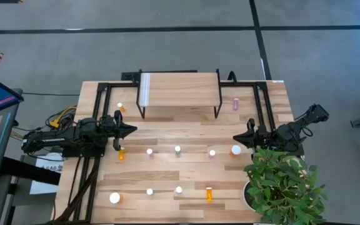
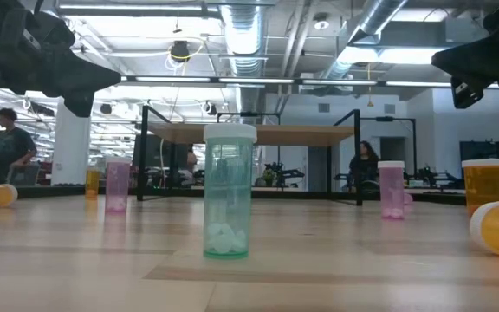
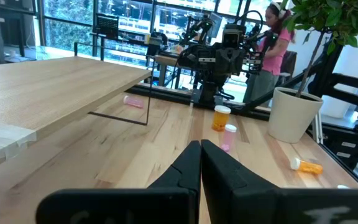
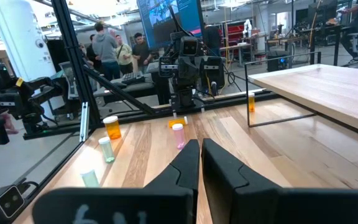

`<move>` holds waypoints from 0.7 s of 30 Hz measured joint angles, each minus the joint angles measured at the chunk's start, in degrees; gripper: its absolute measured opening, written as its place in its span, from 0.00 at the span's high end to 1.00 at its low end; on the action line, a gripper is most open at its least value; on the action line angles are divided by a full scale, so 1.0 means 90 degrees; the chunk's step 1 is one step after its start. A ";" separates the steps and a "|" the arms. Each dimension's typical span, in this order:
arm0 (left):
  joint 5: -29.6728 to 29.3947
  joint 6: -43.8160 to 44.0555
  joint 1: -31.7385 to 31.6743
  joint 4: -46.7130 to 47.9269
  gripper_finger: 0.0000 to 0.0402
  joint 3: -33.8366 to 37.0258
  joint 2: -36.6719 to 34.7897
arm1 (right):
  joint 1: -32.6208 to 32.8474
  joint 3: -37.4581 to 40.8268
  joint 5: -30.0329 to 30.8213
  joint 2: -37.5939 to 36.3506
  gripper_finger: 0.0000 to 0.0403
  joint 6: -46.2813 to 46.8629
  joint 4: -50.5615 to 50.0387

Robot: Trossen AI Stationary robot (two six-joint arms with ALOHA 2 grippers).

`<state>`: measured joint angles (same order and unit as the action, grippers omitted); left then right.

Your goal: Pick and place medicine bottles onto shelf by color

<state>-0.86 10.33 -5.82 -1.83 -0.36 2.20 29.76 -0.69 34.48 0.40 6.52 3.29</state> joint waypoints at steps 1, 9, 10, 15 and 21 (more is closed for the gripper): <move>0.0000 0.0000 0.0002 0.0000 1.00 0.0000 0.0000 | -0.0001 0.0001 0.0000 0.0000 0.89 0.0000 0.0001; 0.0000 0.0000 0.0002 0.0000 1.00 0.0000 0.0000 | -0.0002 0.0000 -0.0002 0.0000 0.89 0.0000 0.0000; 0.0000 0.0000 0.0002 0.0000 1.00 0.0000 0.0000 | -0.0002 0.0000 -0.0002 0.0002 0.89 0.0000 0.0000; 0.0000 0.0010 0.0001 0.0000 1.00 0.0000 0.0002 | 0.0000 0.0001 -0.0001 0.0001 0.89 0.0001 0.0002; 0.0000 0.0114 0.0002 0.0000 1.00 0.0000 0.0000 | 0.0000 0.0000 -0.0002 0.0000 0.89 0.0002 0.0002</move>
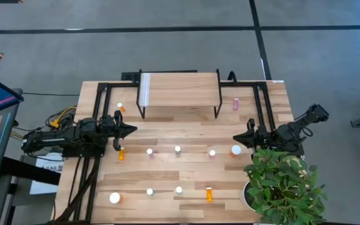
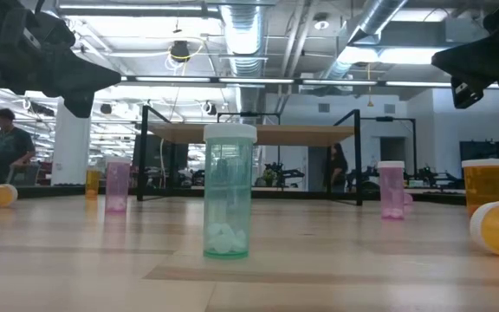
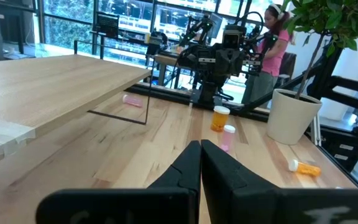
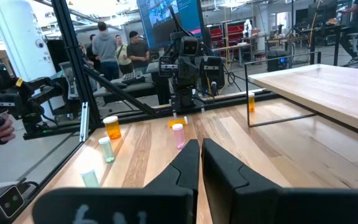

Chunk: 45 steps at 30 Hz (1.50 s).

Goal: Pick and place medicine bottles onto shelf by color
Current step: Put the top small orange pill bottle on the shelf

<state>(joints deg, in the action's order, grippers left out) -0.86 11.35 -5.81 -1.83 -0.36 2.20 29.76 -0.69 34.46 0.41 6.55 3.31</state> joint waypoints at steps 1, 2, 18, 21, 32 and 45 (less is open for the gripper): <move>0.0000 0.0000 0.0000 0.0000 1.00 0.0000 0.0000 | -0.0001 0.0000 0.0002 0.0001 0.89 0.0000 -0.0001; 0.0000 0.0000 0.0000 0.0000 1.00 0.0000 0.0002 | -0.0001 0.0000 0.0001 0.0002 0.89 0.0000 -0.0001; -0.0131 -0.0043 -0.0002 -0.0011 1.00 0.0000 0.0000 | -0.0002 0.0000 0.0000 0.0000 0.89 0.0000 0.0000; -0.0340 0.0036 -0.0002 -0.0061 1.00 0.0000 0.0000 | -0.0001 0.0000 0.0002 0.0000 0.89 0.0000 -0.0002; -0.1375 0.0968 0.0000 0.0336 1.00 -0.0182 0.0002 | 0.0000 0.0000 0.0002 0.0002 0.89 -0.0002 -0.0001; -0.2737 0.1635 -0.0089 0.1982 1.00 -0.0993 0.0007 | 0.0000 0.0000 0.0002 0.0002 0.89 0.0000 -0.0002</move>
<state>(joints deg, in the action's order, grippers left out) -25.50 26.07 -6.61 16.01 -9.30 2.26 29.76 -0.69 34.48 0.43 6.55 3.29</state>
